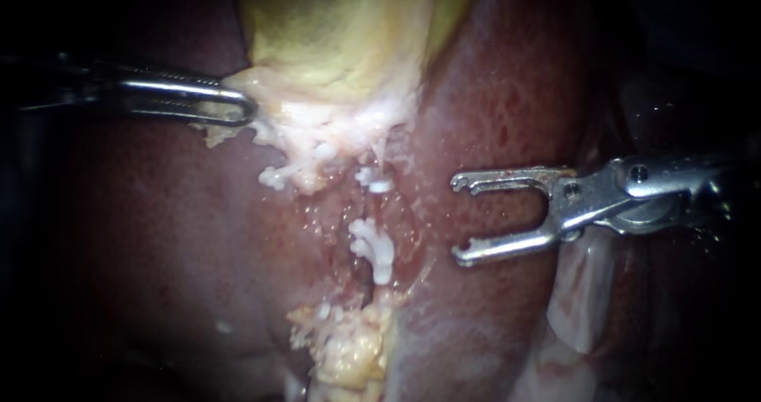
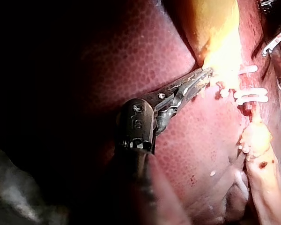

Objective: Going back third clip right tube

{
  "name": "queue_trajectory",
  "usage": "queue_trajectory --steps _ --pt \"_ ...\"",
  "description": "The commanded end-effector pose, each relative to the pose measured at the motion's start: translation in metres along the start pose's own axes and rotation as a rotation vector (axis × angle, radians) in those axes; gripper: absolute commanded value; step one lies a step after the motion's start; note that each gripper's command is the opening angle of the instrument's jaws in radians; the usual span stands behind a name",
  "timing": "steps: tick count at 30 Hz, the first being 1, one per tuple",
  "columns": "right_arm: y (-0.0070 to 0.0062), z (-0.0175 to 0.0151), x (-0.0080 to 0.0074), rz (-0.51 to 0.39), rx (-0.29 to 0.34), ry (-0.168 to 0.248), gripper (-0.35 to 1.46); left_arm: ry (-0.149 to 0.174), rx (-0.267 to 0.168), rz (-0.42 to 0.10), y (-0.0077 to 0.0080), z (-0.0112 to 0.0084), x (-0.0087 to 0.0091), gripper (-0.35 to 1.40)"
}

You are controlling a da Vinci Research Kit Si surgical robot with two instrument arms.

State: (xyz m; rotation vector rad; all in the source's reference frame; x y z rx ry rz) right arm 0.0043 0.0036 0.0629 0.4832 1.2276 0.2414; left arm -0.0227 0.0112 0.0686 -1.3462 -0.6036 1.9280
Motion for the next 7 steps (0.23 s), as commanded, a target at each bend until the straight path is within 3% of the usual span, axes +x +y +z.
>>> queue_trajectory --steps 1,7 --pt "0.0 0.0 0.0 0.0 0.0 0.0 0.5 0.0 0.003 -0.001 0.0 0.0 0.0 -0.35" --pt "-0.0001 -0.0001 0.0002 -0.005 0.0 0.0 0.5 -0.001 0.002 -0.001 0.0 -0.0001 0.0 -0.35"
